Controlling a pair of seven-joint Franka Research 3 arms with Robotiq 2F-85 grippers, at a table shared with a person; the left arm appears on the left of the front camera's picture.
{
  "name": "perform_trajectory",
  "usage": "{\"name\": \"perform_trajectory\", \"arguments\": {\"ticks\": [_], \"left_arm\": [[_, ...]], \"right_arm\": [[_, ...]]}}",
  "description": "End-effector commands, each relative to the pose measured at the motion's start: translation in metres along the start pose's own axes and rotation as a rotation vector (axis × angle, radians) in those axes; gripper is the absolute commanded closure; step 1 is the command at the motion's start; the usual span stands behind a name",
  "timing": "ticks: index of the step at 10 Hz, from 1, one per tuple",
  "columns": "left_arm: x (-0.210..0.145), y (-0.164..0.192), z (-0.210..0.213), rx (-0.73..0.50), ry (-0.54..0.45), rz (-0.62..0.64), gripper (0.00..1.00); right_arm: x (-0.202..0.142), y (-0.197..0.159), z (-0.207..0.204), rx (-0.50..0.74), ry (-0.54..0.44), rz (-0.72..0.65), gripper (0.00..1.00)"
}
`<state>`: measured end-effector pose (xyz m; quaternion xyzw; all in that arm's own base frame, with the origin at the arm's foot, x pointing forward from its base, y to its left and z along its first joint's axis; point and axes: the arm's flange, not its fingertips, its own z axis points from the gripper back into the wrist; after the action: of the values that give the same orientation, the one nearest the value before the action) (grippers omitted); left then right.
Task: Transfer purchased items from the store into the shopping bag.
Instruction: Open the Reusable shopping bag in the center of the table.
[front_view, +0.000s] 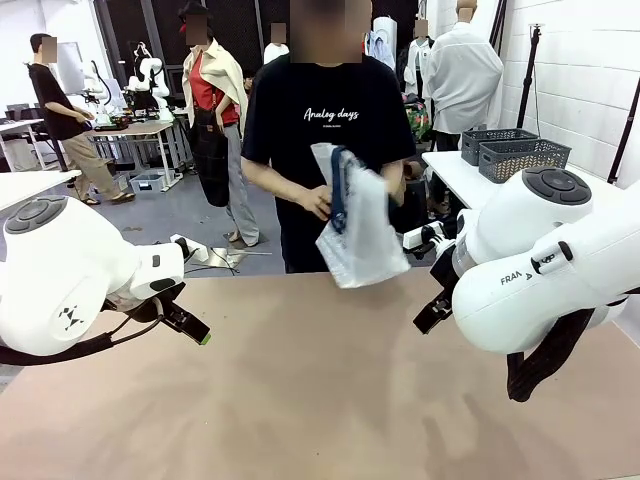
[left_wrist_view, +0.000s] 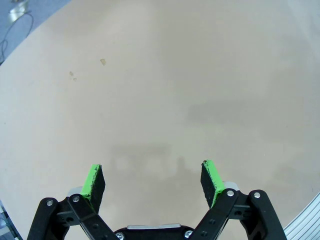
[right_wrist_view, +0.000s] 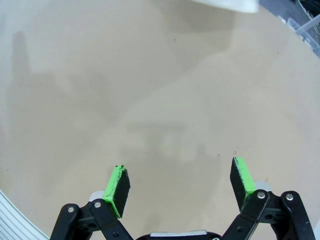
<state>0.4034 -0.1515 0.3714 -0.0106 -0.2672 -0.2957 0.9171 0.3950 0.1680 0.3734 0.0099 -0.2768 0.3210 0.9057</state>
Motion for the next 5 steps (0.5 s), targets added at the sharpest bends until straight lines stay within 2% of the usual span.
{"name": "perform_trajectory", "arguments": {"ticks": [1,5], "left_arm": [[-0.0003,0.0008,0.0001,0.001,0.0,0.002,0.0],[-0.0003,0.0008,0.0001,0.001,0.0,0.002,0.0]], "right_arm": [[0.0,-0.0001,0.0,0.0,0.0,0.0,0.0],[0.0,-0.0001,0.0,0.0,0.0,0.0,0.0]]}}
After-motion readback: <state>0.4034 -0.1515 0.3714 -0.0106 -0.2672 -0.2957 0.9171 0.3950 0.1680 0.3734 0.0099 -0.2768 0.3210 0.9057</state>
